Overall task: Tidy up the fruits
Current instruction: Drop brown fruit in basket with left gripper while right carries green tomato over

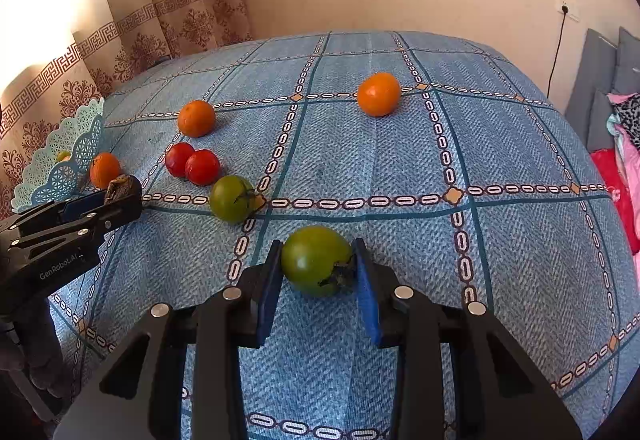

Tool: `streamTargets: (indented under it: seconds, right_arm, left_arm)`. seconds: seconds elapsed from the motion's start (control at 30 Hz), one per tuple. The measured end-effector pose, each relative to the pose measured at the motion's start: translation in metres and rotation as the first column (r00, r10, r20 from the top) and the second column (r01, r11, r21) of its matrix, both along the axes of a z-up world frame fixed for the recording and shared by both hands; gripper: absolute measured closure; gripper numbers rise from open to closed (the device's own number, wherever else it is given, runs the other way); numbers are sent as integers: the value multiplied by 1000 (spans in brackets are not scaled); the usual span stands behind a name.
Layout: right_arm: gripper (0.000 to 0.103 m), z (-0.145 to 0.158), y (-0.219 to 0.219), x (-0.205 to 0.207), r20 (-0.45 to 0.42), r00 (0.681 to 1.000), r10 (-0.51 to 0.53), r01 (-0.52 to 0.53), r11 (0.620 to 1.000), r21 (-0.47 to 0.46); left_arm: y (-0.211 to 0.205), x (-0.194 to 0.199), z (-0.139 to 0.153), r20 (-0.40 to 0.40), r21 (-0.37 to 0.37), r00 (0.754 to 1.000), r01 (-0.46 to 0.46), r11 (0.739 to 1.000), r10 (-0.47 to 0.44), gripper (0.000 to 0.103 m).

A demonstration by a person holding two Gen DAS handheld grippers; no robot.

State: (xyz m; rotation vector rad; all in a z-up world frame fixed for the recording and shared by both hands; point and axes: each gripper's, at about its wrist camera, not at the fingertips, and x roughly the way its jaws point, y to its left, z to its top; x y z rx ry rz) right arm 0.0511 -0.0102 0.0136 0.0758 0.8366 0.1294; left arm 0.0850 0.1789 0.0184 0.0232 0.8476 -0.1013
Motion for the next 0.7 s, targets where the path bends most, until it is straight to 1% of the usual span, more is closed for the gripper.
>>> streamTargets:
  seconds: [0.23,0.43,0.7]
  right_arm:
    - [69,2,-2,-2,8,1000,-13,13,1000,13]
    - [69,5,-7,-7,18,999,-33,33,999,40]
    - [69,18,-5,-17,40,999,-21,18,997,73]
  left_arm:
    - [3,-7,9,20,-2,1000,-16,1000,16,60]
    - [7,-17,20,54,7,998,-36,999,36,60]
    - [21,-33,47,142,24,987,-77,997,72,60]
